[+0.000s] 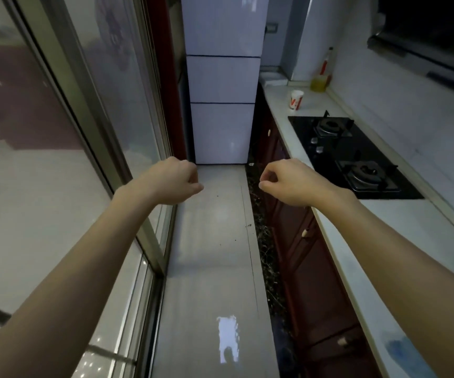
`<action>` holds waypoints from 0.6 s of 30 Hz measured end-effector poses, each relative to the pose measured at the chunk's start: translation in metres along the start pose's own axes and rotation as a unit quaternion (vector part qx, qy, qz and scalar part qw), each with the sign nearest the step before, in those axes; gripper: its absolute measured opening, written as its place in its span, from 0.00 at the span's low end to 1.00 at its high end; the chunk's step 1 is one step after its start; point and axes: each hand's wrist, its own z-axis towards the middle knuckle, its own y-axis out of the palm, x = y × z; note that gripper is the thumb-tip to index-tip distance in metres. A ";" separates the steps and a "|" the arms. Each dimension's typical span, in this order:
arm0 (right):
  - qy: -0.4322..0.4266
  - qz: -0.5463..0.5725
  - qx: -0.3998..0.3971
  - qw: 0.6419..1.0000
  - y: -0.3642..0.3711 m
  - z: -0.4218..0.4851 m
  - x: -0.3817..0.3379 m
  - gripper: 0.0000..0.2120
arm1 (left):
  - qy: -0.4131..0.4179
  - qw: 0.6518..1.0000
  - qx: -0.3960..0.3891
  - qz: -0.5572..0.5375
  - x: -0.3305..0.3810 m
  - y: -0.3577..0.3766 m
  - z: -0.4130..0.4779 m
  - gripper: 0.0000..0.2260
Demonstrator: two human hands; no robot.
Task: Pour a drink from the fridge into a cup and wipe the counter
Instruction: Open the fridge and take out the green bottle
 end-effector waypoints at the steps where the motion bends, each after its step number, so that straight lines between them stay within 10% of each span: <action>1: 0.003 0.002 0.006 1.000 -0.003 0.012 -0.001 0.10 | 0.007 1.000 0.006 -0.002 -0.007 -0.004 0.013 0.13; 18: -0.023 -0.016 0.031 0.999 -0.045 0.288 0.091 0.11 | -0.010 0.999 -0.019 0.043 -0.052 -0.053 0.287 0.13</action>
